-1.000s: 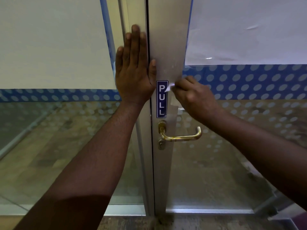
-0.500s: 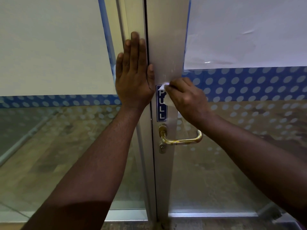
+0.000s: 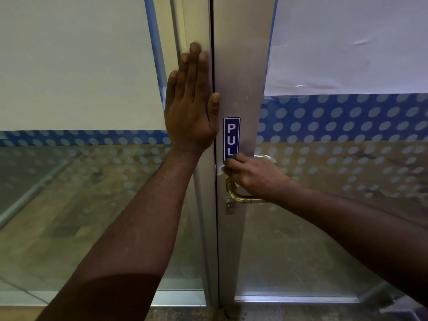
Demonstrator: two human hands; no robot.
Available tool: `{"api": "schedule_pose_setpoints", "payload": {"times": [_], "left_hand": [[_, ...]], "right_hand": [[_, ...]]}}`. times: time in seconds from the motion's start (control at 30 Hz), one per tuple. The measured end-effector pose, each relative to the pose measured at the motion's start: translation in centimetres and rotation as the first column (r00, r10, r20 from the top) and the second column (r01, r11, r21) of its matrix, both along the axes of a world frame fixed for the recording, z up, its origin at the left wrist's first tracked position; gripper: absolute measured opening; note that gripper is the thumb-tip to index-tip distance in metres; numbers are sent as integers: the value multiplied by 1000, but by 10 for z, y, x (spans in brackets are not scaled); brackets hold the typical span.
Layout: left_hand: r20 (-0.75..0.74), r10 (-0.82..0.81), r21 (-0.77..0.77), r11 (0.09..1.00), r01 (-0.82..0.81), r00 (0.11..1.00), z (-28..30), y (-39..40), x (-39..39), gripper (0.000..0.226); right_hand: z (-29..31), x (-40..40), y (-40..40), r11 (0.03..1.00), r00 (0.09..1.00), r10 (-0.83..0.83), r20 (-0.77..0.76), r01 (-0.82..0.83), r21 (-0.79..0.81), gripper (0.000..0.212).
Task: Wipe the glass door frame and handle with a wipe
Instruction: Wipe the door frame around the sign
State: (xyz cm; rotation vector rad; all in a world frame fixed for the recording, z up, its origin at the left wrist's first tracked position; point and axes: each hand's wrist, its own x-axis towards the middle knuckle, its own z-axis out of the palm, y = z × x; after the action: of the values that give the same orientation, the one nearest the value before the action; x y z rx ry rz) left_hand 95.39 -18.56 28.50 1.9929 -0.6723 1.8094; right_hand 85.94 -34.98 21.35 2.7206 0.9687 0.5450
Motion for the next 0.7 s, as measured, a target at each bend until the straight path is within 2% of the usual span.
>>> {"api": "schedule_pose_setpoints", "payload": {"times": [0.03, 0.1, 0.2, 0.27, 0.3, 0.33, 0.4, 0.47, 0.5, 0.57, 0.63, 0.7], "left_hand": [[1, -4, -3, 1000, 4, 1000, 0, 0, 0, 60], [-1, -13, -7, 1000, 13, 1000, -1, -1, -1, 60], [2, 4, -4, 1000, -4, 1000, -1, -3, -1, 59], [2, 25, -4, 1000, -25, 1000, -1, -4, -1, 58], [0, 30, -1, 1000, -30, 1000, -1, -4, -1, 58], [0, 34, 2, 999, -34, 999, -1, -4, -2, 58], [2, 38, 8, 999, -38, 999, 0, -4, -3, 58], [-2, 38, 14, 999, -38, 999, 0, -3, -4, 58], [-4, 43, 17, 999, -43, 999, 0, -3, -4, 58], [-11, 53, 19, 998, -53, 999, 0, -3, -5, 58], [-10, 58, 20, 998, -58, 998, 0, -2, -4, 58], [-5, 52, 20, 998, -52, 999, 0, -3, -3, 57]], "right_hand": [[2, 0, -3, 1000, 1000, 3, 9, -3, -3, 57], [13, 1, -12, 994, 997, 21, 70, -28, 105, 55], [44, 4, -27, 962, 955, -96, 281, 16, 273, 42], [57, 6, -29, 960, 885, -147, 441, 20, 280, 30], [56, 6, -27, 962, 880, -133, 455, 4, 272, 27], [50, 3, -25, 960, 912, -106, 396, -10, 278, 26], [30, -5, -21, 958, 987, -52, 152, 6, 286, 27], [12, -13, -27, 964, 997, -73, -27, 77, 254, 28], [10, -15, -30, 958, 995, -82, -49, 93, 271, 27], [19, -13, -33, 953, 995, -99, 28, 86, 290, 27], [31, -6, -31, 961, 969, -133, 206, 76, 265, 29], [35, -2, -25, 946, 954, -166, 248, 82, 314, 30]]}}
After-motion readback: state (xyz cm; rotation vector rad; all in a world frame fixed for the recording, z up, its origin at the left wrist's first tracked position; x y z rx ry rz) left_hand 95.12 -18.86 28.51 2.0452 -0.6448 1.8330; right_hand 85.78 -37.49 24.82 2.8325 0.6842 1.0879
